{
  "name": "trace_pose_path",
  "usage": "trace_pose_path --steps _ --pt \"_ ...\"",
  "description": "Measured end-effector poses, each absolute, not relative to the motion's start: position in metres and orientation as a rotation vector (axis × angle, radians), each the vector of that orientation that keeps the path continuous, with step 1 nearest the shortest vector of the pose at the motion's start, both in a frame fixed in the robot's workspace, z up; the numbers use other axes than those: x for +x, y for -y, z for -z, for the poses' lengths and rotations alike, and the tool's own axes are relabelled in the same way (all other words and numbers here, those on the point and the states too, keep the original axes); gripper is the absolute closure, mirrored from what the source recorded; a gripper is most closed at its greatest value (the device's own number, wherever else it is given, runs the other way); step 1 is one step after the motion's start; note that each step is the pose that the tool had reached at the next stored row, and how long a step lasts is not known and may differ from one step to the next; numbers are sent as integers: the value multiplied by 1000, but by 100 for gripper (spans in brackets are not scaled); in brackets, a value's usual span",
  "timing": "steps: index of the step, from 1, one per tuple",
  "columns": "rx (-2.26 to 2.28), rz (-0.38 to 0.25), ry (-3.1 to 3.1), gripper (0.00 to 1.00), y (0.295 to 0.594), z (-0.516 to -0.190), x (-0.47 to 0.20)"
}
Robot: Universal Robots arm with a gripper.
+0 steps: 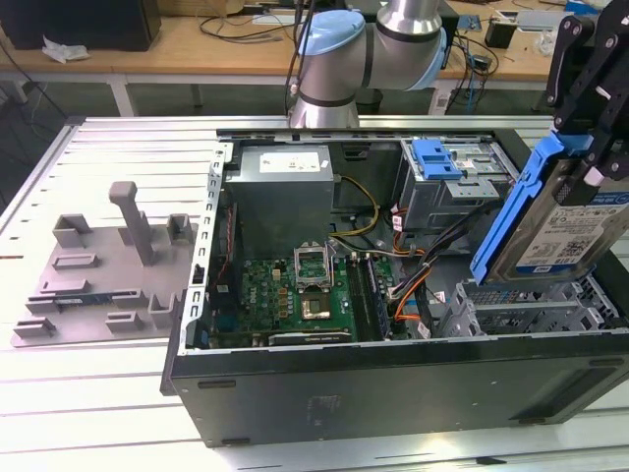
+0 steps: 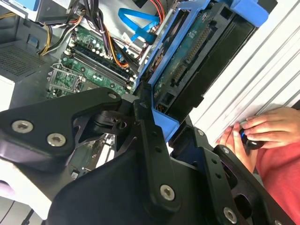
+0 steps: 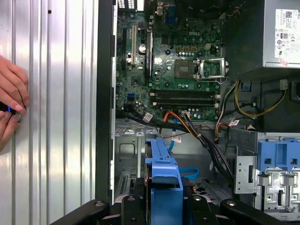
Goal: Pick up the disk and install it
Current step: 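Insert the disk into the insertion slot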
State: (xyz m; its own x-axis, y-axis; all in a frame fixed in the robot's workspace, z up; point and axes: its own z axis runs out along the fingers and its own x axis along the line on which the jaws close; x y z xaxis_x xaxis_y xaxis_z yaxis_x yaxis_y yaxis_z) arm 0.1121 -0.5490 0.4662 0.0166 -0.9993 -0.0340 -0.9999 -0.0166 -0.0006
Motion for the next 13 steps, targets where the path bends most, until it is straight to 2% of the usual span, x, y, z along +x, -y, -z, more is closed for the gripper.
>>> trace_pose_path --steps 13 --pt "-2222 -37 -2186 63 550 -458 112"
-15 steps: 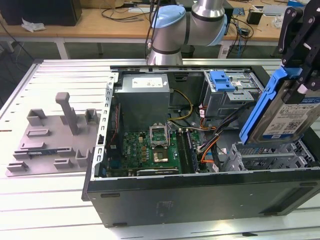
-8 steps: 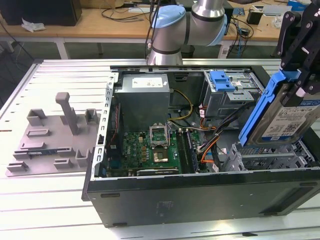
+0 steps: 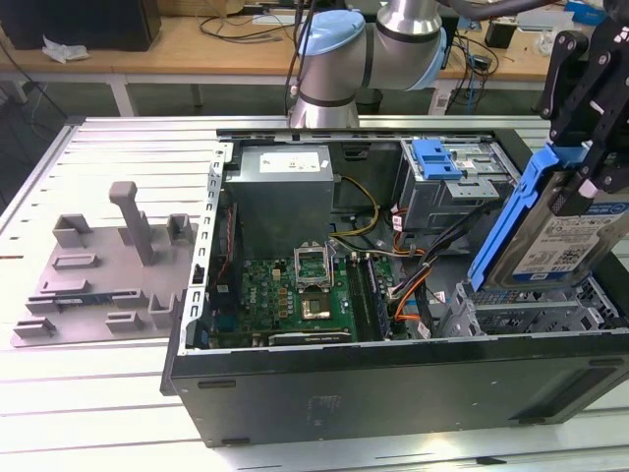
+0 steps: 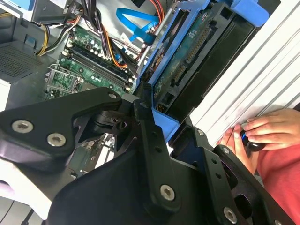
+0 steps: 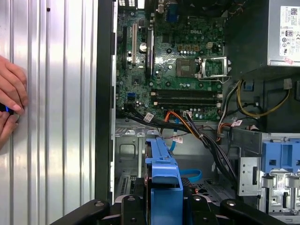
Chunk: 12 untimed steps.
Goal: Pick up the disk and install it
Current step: 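Insert the disk into the insertion slot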
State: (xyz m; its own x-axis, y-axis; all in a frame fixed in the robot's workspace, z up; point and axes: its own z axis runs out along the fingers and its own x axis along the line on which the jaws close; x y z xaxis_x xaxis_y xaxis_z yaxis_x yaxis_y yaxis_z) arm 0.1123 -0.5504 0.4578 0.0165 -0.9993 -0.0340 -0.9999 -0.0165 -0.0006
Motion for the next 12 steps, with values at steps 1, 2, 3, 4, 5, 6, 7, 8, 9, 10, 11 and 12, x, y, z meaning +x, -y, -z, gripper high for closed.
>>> trace_pose_path --steps 1,2,3,4,5,6,7,8,9,10,11,12 --pt "-2222 -37 -2186 63 550 -457 112" --pt "-2222 -37 -2186 63 550 -457 112" --pt "-2222 -37 -2186 63 550 -456 113" --pt "-2222 -37 -2186 63 551 -456 113" --pt "-2222 -37 -2186 63 551 -455 113" --pt "-2222 -37 -2186 63 551 -455 113" --pt "-2222 -37 -2186 63 551 -454 113" --pt "-2222 -37 -2186 63 551 -453 113" --pt "-2222 -37 -2186 63 551 -452 113" --pt "-2222 -37 -2186 63 551 -452 113" --pt "-2222 -37 -2186 63 551 -451 113" --pt "-2222 -37 -2186 63 551 -450 113"
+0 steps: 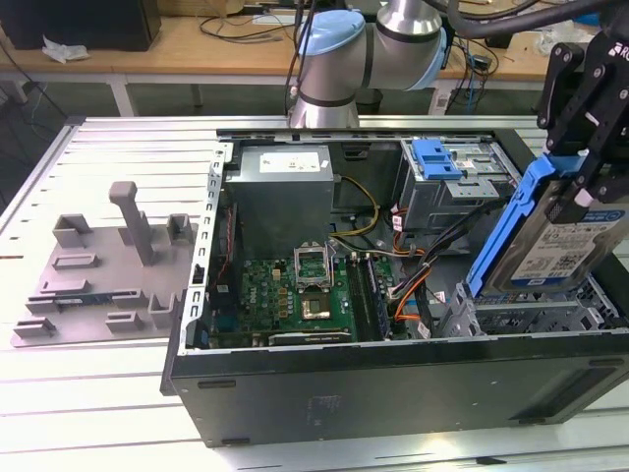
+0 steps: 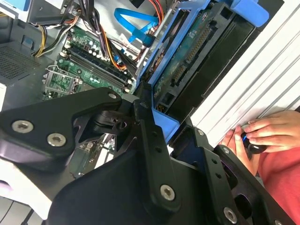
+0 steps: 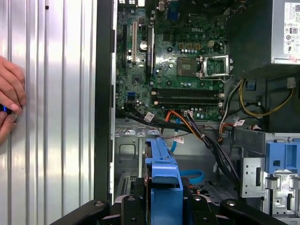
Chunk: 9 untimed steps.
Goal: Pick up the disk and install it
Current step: 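Insert the disk into the insertion slot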
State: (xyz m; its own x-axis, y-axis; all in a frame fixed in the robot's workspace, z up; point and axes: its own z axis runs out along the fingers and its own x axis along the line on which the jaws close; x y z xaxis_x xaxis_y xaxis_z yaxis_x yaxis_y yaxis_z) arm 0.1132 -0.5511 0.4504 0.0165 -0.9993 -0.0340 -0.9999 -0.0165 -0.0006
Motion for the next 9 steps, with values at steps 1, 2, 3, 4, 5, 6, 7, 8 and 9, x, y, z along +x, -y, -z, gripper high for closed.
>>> trace_pose_path --steps 1,2,3,4,5,6,7,8,9 --pt "-2222 -37 -2186 63 551 -450 113" --pt "-2222 -37 -2186 63 551 -449 113" --pt "-2222 -37 -2186 63 551 -448 113" --pt "-2222 -37 -2186 63 551 -448 113" --pt "-2222 -37 -2186 63 551 -447 113" --pt "-2222 -37 -2186 63 551 -446 113" --pt "-2222 -37 -2186 63 551 -445 113" --pt "-2222 -37 -2186 63 551 -445 113" --pt "-2222 -37 -2186 63 551 -444 113"
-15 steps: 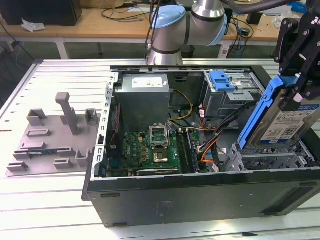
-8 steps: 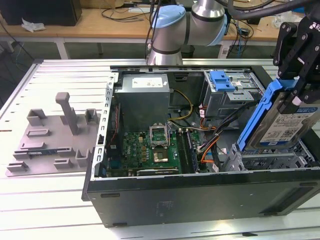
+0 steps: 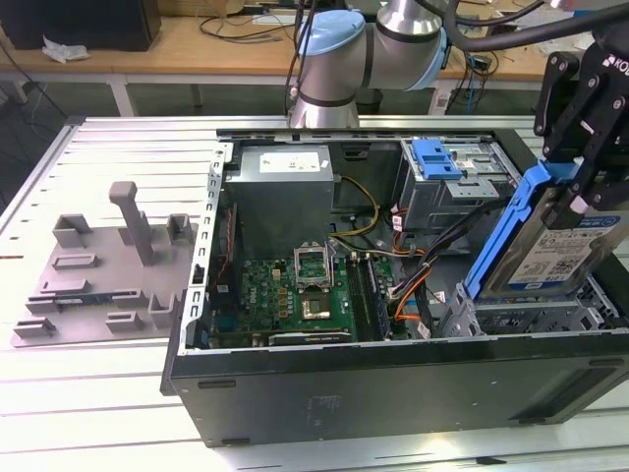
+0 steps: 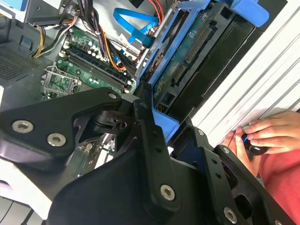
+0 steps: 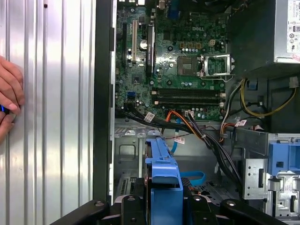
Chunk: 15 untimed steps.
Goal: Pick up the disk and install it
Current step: 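Insert the disk into the insertion slot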
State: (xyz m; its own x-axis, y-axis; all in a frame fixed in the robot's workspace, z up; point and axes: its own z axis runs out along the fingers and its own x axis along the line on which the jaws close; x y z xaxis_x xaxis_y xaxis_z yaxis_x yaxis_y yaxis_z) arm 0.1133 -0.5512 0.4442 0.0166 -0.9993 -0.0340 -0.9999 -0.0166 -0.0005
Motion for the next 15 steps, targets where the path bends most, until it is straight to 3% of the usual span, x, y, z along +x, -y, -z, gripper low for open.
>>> trace_pose_path --steps 15 --pt "-2222 -37 -2186 63 551 -429 113"
